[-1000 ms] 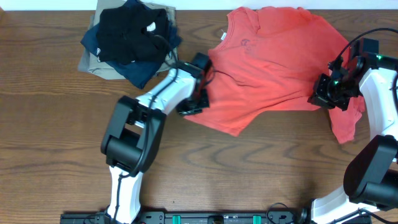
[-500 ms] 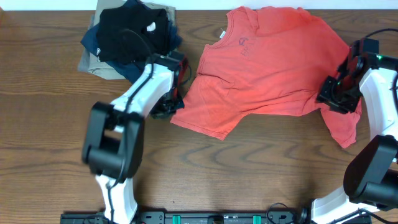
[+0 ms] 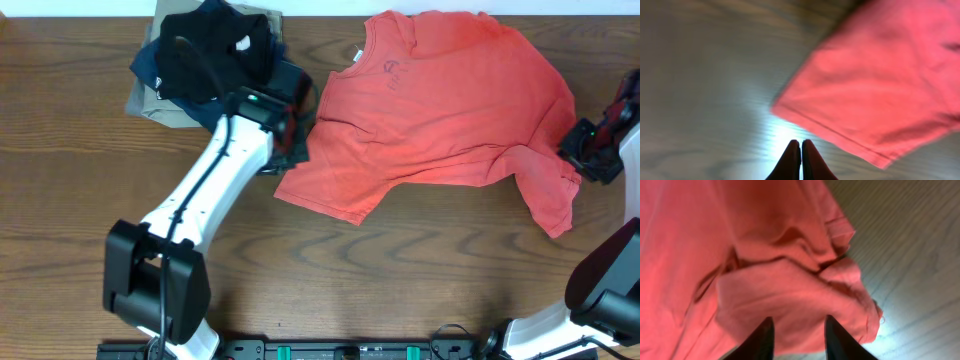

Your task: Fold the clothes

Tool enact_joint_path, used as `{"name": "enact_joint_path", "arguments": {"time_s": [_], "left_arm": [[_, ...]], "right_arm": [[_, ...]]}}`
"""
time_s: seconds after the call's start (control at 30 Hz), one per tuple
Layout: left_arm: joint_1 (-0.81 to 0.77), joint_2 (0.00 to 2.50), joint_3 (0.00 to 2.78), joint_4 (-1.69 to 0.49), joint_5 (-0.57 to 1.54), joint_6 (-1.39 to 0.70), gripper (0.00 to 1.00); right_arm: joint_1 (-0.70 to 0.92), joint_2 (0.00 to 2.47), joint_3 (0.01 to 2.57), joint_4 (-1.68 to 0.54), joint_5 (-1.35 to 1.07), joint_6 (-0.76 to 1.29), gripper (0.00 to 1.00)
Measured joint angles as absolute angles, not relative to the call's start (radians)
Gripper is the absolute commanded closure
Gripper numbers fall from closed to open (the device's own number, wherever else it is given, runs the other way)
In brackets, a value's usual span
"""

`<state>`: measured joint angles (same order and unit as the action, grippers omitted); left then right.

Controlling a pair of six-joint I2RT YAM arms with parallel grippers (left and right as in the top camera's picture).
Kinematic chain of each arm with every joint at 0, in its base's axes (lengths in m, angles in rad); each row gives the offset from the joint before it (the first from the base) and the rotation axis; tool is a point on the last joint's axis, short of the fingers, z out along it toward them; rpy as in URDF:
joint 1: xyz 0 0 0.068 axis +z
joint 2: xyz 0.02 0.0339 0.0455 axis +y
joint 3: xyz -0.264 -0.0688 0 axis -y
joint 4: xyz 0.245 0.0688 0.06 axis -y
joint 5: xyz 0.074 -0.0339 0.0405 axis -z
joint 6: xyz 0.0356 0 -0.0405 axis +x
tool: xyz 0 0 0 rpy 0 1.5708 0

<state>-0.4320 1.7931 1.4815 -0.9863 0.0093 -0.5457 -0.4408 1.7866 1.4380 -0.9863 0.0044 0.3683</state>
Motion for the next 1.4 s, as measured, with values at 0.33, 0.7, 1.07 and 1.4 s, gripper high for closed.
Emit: {"name": "enact_joint_path", "arguments": {"time_s": [0.33,0.7,1.07,1.4], "left_arm": [[-0.558,1.917,1.481,-0.899,0.110,-0.481,0.94],[-0.550,2.101,1.481,-0.841,0.122,-0.471,0.93],[-0.428,2.119,1.487,-0.907,0.063,-0.505,0.94],[-0.381,2.121,1.487,-0.931,0.036,-0.517,0.94]], "right_arm": [[-0.476,2.010,1.437,-0.882,-0.022,0.358,0.86],[-0.477,2.049,1.435,-0.805,-0.006,0.351,0.84],[-0.493,2.049,1.435,-0.733,0.009,0.336,0.80],[-0.492,2.066,1.435,-0.722,-0.033,0.321,0.86]]}}
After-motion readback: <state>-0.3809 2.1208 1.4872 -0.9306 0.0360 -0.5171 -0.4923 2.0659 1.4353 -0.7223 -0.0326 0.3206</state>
